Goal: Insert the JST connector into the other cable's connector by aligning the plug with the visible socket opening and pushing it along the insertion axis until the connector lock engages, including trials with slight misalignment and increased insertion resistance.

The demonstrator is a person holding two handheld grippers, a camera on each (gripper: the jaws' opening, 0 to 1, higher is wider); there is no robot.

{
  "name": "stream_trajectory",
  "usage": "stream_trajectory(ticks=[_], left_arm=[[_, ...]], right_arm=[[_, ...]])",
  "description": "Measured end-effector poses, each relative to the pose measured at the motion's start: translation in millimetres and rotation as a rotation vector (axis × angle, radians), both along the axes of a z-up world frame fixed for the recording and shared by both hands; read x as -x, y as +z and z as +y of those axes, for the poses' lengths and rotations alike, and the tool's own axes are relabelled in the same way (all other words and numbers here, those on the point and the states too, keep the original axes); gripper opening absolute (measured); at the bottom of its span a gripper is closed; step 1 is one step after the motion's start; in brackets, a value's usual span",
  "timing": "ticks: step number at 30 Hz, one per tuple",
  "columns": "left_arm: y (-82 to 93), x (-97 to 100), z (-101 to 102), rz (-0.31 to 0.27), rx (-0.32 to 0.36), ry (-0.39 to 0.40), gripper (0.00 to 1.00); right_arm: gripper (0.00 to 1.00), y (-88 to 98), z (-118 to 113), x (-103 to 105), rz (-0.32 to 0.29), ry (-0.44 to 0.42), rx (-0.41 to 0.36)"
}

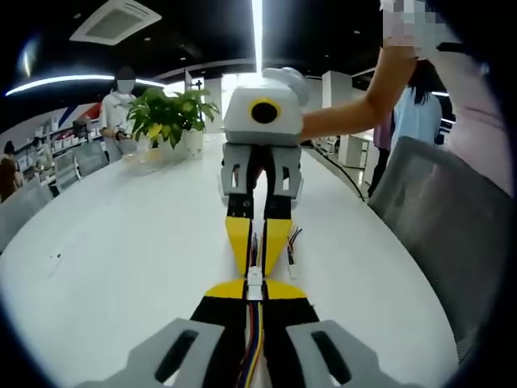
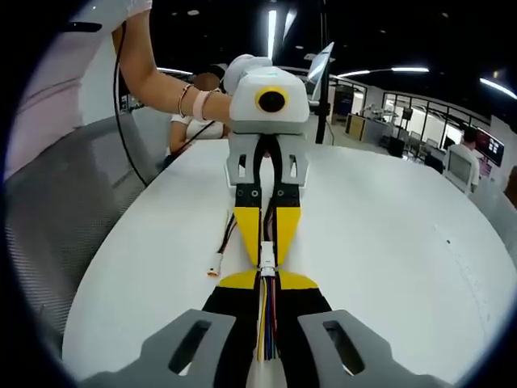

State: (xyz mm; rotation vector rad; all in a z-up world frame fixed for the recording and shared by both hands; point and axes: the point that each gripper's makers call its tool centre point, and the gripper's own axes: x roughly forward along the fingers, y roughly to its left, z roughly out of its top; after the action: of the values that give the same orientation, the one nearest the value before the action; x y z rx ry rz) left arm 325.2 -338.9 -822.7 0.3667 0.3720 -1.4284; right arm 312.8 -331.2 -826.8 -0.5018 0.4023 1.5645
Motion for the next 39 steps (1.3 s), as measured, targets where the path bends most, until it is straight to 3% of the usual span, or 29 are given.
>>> stream_trajectory(ticks=[15,39], left_arm=[[-12.1,-2.3,-1,0.025,0.001,0.022,0.00],[-24.1,0.9,-2,0.004,-0.045,0.032,0.00]], right_arm=[[0.03,-9.5,2,-1,0.035,-0.038,-0.011],[0.04,-20.0,3,1,0.063,-0.059,0.022]])
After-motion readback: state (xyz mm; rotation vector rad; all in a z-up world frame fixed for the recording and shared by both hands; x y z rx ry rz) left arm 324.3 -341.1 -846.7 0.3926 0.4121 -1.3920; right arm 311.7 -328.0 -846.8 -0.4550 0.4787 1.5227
